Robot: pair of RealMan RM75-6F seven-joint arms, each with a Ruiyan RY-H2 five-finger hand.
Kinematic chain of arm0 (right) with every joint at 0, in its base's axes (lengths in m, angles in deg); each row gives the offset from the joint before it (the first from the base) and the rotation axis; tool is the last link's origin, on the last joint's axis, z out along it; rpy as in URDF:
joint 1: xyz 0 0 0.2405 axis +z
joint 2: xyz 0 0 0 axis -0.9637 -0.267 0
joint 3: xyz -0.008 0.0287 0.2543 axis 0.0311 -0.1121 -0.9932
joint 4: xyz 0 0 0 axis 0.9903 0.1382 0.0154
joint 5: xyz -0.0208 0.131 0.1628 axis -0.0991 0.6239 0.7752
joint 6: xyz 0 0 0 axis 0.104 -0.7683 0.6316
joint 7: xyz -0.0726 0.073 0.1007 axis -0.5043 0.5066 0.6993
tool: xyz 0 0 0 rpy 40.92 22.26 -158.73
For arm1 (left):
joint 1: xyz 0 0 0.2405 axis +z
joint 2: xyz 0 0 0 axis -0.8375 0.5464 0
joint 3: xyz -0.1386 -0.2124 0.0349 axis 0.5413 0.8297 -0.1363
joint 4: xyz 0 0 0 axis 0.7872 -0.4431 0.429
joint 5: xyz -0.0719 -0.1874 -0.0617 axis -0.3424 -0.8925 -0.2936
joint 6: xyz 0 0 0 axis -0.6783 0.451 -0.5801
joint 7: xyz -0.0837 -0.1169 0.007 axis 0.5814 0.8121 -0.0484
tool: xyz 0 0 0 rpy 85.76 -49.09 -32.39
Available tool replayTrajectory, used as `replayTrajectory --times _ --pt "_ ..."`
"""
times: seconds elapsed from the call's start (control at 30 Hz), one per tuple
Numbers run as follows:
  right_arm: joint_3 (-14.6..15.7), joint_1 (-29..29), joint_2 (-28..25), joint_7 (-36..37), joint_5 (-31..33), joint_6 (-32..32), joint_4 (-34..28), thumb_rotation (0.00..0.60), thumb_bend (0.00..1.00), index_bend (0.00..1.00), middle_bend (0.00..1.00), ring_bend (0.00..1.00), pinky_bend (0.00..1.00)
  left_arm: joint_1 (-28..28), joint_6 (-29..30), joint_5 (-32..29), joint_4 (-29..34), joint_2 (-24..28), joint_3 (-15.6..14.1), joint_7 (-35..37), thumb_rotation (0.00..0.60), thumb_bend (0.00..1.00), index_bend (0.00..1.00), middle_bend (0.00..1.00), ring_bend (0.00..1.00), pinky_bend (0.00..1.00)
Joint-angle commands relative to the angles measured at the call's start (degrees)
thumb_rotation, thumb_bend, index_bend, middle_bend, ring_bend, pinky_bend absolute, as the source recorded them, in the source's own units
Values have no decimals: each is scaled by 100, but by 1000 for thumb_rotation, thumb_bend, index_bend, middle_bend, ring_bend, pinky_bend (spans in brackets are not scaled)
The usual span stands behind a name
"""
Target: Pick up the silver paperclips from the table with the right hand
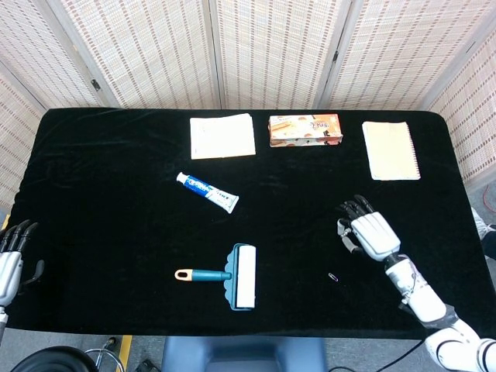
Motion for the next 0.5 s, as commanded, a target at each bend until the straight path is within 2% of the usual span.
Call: replayTrajectory --times 0.03,0.23,0.5 --pt "-276 124 252 -858 311 -36 381 600 682 1000 213 122 0 2 -1 -6 -2 7 3 17 600 556 25 63 69 0" --pt "-556 351 589 -1984 815 -309 952 600 682 1000 213 122 0 -22 -48 -2 -20 17 0 52 600 556 25 63 69 0" --pt "-675 588 869 -2254 1144 -692 1293 600 683 1000 214 124 0 -45 -74 -3 -22 22 4 57 600 556 25 63 69 0"
